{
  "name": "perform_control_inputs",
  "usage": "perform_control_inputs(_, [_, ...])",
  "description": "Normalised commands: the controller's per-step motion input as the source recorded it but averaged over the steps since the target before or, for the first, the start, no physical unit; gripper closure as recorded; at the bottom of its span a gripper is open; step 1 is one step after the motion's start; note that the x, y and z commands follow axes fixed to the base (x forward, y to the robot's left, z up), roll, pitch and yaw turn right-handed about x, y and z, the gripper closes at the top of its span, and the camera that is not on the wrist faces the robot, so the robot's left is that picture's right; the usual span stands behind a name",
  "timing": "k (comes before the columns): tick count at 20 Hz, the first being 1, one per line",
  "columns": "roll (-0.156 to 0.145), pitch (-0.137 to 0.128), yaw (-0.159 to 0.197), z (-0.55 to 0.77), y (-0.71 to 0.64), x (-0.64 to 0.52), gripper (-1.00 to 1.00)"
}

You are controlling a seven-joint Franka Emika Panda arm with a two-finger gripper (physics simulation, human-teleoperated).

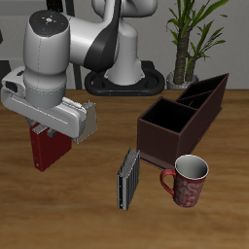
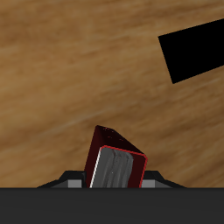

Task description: Place the red book into the left desk caddy's front compartment

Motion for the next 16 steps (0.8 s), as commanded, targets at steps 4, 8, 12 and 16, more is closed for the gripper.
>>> perform_control_inputs(4, [0.018, -0.051, 0.066, 0.54, 0.20, -0.44, 1.00])
perform_control_inputs(8, [-0.029, -0.040, -0.019, 0.50, 0.14, -0.46, 1.00])
perform_control_inputs(12, [-0.017, -0.013, 0.017, 0.26, 0.18, -0.41, 1.00])
perform_control_inputs(16, [0.004, -0.027, 0.030, 0.25, 0.26, -0.42, 1.00])
